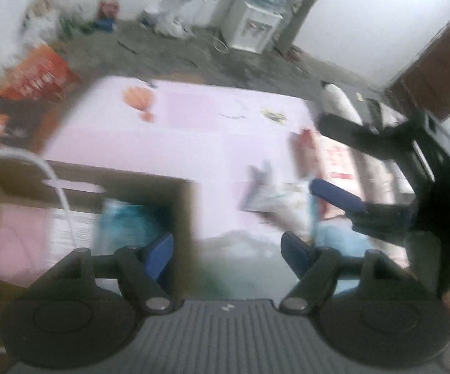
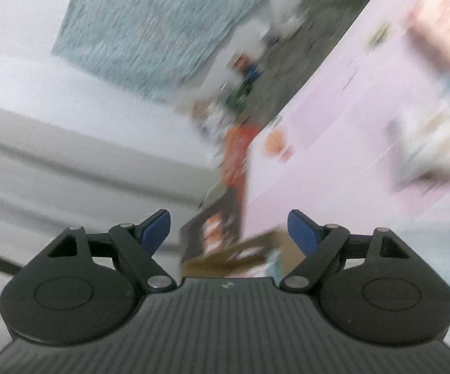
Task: Organize soft objects
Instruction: 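Reach the right tool to the white tissue pack and grasp it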
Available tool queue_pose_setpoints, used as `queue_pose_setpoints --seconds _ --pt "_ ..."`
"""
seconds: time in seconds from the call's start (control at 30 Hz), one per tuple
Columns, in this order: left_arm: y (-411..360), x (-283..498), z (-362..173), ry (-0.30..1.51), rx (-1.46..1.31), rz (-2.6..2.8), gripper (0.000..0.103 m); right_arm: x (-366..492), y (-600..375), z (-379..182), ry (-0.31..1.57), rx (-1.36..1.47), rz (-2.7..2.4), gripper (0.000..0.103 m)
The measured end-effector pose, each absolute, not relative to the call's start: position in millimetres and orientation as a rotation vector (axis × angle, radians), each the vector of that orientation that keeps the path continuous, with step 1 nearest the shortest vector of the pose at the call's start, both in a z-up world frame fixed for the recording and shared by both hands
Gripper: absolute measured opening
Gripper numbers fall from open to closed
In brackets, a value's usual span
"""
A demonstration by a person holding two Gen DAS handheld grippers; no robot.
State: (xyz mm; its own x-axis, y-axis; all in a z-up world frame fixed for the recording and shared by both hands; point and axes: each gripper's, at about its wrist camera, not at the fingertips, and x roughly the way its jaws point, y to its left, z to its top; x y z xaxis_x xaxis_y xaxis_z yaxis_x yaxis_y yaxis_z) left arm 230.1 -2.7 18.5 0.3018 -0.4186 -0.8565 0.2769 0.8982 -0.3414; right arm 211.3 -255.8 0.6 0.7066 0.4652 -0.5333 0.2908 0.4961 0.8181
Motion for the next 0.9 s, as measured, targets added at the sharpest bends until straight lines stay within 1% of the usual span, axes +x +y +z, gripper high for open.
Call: queue_pose_setpoints --seconds 0.1,0.17,0.27,0.37,0.47,0.67,0.77,0.9 --pt "-41 242 9 1.207 -0.156 -0.467 0.074 201 -309 0 0.811 1.048 0.016 0.083" --pt "-65 252 -4 1.253 -0.200 -0.457 0.070 204 -340 -11 0.847 1.026 -0.036 0.083" --pt "-90 264 -28 1.344 -0.299 -0.442 0.064 212 -370 -30 0.911 1.011 -0.084 0.082" --pt "-108 273 -49 1.385 -0.350 -0.417 0.063 231 -387 -33 0.946 0.929 -0.029 0.082" --pt "-129 277 -62 1.385 -0.343 -0.401 0.062 267 -393 -40 1.012 0.822 0.045 0.082" --pt "-155 288 -92 1.432 -0.344 -0.364 0.062 346 -381 -75 1.298 0.576 0.230 0.083" --pt "-162 293 -104 1.432 -0.339 -0.332 0.062 368 -370 -92 1.402 0.443 0.291 0.084" --pt "-164 298 -117 1.448 -0.347 -0.291 0.058 376 -354 -109 1.499 0.380 0.352 0.084"
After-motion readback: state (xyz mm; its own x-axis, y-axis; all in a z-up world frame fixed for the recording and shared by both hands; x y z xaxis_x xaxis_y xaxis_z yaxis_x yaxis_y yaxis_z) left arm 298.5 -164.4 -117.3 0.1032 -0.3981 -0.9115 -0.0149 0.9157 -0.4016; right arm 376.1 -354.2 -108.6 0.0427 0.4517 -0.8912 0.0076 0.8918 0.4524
